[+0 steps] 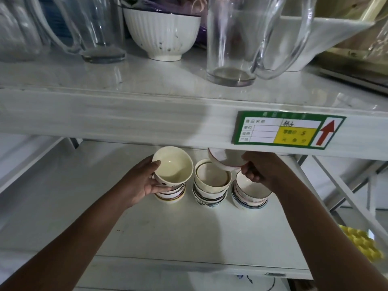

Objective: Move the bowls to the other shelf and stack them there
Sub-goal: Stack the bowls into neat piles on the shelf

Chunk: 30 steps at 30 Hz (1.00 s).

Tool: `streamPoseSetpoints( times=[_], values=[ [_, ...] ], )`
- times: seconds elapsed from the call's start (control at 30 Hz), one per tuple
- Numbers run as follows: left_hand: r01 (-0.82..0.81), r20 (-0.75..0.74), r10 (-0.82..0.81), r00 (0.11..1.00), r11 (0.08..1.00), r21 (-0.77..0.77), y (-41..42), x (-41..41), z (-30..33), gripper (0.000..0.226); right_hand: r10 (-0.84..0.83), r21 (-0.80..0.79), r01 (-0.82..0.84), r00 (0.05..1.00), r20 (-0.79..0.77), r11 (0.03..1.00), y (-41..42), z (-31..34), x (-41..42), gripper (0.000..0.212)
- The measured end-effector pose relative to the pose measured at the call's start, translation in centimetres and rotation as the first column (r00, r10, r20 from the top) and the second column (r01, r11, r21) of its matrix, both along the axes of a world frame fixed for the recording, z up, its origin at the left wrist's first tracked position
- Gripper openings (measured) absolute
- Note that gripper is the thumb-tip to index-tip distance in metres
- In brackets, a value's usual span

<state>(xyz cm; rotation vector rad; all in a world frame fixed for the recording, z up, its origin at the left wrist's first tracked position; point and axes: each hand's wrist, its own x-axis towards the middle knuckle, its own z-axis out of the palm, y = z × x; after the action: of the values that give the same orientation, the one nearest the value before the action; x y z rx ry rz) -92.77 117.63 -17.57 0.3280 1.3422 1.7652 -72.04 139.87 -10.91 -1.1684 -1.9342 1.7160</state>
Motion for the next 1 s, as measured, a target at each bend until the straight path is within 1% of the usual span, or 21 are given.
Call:
streamPoseSetpoints(
  times=[0.07, 0.13, 0.3, 0.43, 0.5, 0.63, 0.73, 0.83, 1.0],
  values=[
    [-0.007, -0.005, 0.007, 1.000, 1.000, -0.004, 0.3, -0.3, 0.0, 0.027, -0.060, 0.004, 0.060, 0.998, 0.035, 0.998, 1.2, -0.9, 1.0, 0.018],
    [-0.025, 0.001, 0.025, 1.000, 0.999, -0.019, 0.6, -0.6, -0.2, 0.022, -0.111, -0.012, 0.111, 0.993, 0.042, 0.994, 2.3, -2.2, 1.9, 0.015],
    [-0.058, -0.016, 0.057, 0.998, 0.997, -0.055, 1.4, -1.0, -0.7, 0.018, -0.227, -0.073, 0.229, 0.973, 0.027, 0.971, 4.1, -4.9, 3.8, 0.015],
    [-0.118, -0.028, 0.116, 0.993, 0.989, -0.089, 2.1, -1.1, -0.9, 0.014, -0.288, -0.112, 0.291, 0.957, 0.045, 0.950, 4.8, -6.9, 4.4, 0.016],
    [-0.141, -0.059, 0.136, 0.989, 0.984, -0.109, 2.5, -1.2, -1.1, 0.016, -0.312, -0.118, 0.316, 0.948, 0.058, 0.941, 5.2, -7.8, 4.6, 0.016],
    [-0.253, -0.181, 0.223, 0.958, 0.954, -0.159, 3.1, -1.5, -1.9, 0.029, -0.321, -0.115, 0.329, 0.943, 0.088, 0.937, 5.8, -8.9, 4.9, 0.015],
    [-0.317, -0.249, 0.264, 0.932, 0.926, -0.207, 3.6, -1.6, -2.2, 0.032, -0.309, -0.112, 0.319, 0.946, 0.099, 0.941, 6.1, -9.4, 5.1, 0.014],
    [-0.337, -0.278, 0.265, 0.923, 0.905, -0.257, 4.0, -1.6, -2.3, 0.026, -0.287, -0.128, 0.300, 0.952, 0.108, 0.945, 6.1, -9.9, 5.3, 0.014],
    [-0.323, -0.300, 0.229, 0.926, 0.891, -0.318, 4.3, -1.5, -2.6, 0.020, -0.285, -0.134, 0.295, 0.954, 0.090, 0.946, 6.2, -10.8, 5.5, 0.017]
  ],
)
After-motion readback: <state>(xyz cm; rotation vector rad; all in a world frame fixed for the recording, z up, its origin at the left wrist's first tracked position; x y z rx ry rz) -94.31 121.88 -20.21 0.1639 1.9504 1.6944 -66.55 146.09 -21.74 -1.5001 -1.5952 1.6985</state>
